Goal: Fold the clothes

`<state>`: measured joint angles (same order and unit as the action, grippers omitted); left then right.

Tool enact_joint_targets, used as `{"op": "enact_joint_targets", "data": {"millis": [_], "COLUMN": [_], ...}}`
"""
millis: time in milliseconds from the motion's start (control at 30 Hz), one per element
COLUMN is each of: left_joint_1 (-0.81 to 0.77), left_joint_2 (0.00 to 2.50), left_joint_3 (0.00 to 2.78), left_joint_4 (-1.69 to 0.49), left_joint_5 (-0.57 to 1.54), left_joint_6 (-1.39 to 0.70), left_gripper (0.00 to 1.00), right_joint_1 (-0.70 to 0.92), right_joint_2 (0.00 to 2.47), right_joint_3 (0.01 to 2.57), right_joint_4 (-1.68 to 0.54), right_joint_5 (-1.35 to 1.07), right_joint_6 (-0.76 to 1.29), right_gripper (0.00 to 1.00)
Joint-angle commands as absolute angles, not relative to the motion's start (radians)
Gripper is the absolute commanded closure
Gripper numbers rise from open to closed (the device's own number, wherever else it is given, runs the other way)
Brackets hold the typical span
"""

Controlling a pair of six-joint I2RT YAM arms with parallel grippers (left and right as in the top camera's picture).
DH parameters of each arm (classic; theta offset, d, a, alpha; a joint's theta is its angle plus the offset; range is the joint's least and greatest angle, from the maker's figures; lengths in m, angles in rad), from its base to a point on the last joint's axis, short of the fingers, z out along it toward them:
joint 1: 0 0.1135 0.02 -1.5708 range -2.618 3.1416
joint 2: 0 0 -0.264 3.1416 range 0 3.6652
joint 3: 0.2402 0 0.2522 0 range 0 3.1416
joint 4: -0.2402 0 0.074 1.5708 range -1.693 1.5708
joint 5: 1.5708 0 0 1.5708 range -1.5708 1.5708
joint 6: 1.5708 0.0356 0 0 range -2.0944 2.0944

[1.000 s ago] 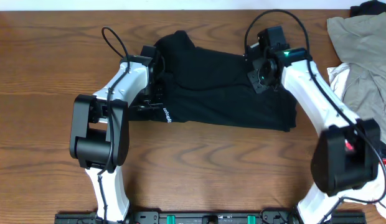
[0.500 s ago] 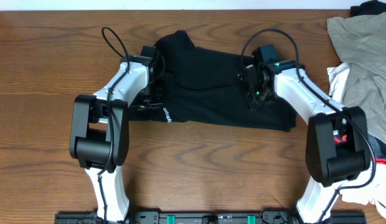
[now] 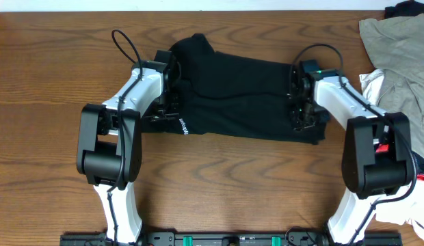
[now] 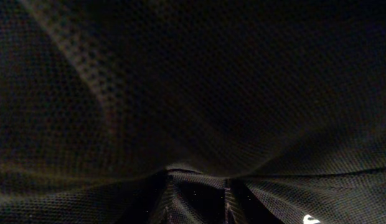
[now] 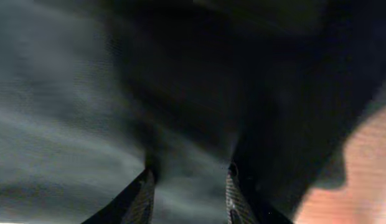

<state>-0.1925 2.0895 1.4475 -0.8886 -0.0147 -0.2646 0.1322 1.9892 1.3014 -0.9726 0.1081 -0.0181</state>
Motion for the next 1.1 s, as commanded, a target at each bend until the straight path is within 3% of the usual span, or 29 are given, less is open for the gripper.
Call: {"op": "enact_joint_targets", "data": {"millis": [0, 367, 467, 800, 1067], "left_joint_1": [-0.186, -0.186, -0.186, -0.186, -0.186], "left_joint_2": [2.093, 2.093, 2.093, 2.093, 2.093], "left_joint_3": [1.43, 1.43, 1.43, 1.43, 1.43], "left_joint_4": [-0.873, -0.924, -0.923, -0.937, -1.067], "left_joint_5": [-0.027, -0.027, -0.027, -0.027, -0.027], "left_joint_6": [-0.266, -0.266, -0.266, -0.266, -0.266], "left_gripper": [0.7, 0.7, 0.7, 0.7, 0.69], "right_joint_1": [0.099, 0.045, 0.045, 0.01, -0.064], "right_joint_2": [1.992, 1.992, 1.992, 1.988, 1.988], "right_joint_3": [1.295, 1.261, 1.238, 1.255, 1.25], "right_joint_4": [-0.984, -0.995, -0.994, -1.015, -1.036], "right_joint_5": [0.135, 0.127, 0.126, 0.128, 0.135], "right_joint_6": [0.004, 0.003, 0.004, 0.083, 0.073], "right_gripper": [0.63, 0.59, 0.68, 0.62, 0.59]}}
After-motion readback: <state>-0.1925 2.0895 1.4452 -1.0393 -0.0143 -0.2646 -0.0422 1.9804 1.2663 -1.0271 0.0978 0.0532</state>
